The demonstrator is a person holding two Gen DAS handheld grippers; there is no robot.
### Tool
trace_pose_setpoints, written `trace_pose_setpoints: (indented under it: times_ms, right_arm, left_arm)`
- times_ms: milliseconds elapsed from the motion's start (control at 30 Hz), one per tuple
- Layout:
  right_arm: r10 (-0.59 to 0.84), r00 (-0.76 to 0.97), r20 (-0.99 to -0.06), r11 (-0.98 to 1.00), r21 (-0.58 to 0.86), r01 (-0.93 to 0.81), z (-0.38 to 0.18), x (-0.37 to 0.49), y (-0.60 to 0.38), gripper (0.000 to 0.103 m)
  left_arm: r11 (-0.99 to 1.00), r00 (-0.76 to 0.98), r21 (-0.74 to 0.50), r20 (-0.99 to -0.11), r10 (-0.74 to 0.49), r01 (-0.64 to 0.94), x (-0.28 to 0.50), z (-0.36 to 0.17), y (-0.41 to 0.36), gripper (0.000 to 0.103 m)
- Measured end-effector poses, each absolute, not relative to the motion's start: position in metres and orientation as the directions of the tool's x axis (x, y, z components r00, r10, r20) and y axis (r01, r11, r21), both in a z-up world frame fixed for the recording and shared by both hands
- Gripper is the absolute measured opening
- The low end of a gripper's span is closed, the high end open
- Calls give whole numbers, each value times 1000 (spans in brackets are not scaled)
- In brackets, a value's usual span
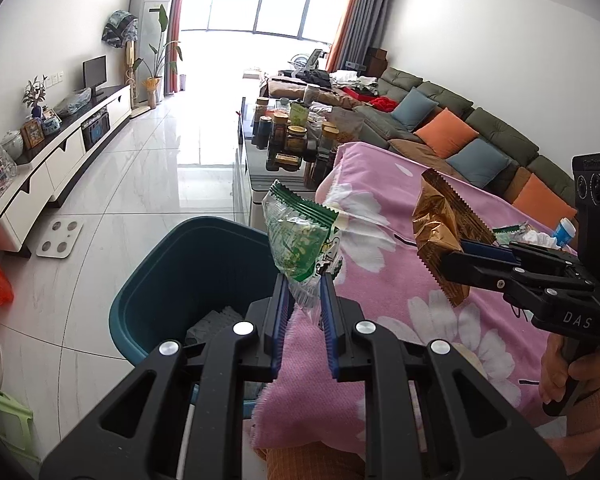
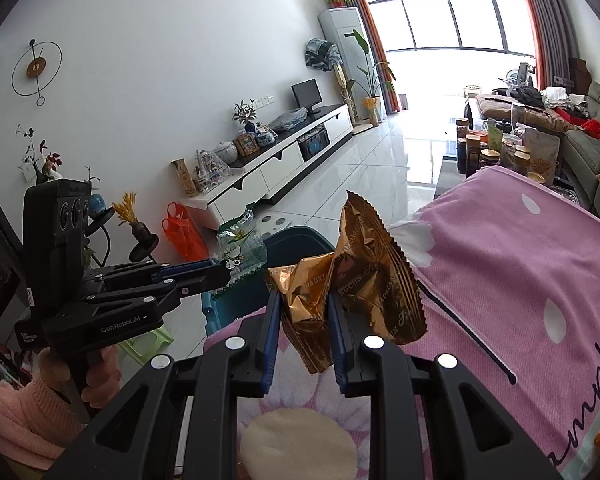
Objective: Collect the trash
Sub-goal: 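Lift the green wrapper and gold foil bag and carry both over the teal bin, then open the left tool over the teal bin while the right tool opens too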
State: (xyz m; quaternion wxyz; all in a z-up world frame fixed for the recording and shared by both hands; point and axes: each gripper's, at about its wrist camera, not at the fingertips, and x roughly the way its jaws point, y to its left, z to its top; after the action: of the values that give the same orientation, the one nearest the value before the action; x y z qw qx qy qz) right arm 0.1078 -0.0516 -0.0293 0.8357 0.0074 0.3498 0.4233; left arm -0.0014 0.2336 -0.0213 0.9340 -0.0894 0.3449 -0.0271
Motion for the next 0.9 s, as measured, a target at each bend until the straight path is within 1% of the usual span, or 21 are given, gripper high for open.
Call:
trace_pose_setpoints:
  times_ms: [433, 900]
  right_arm:
    - [745, 316, -588, 575, 323, -752, -27, 124, -3, 22]
    - [751, 212, -626, 530, 379, -758, -50, 142, 51, 22]
  left_arm:
    - [980, 744, -176, -667, -51, -91, 1, -38, 269, 17]
    - [964, 684, -206, -728, -38, -165, 21, -81, 293, 17]
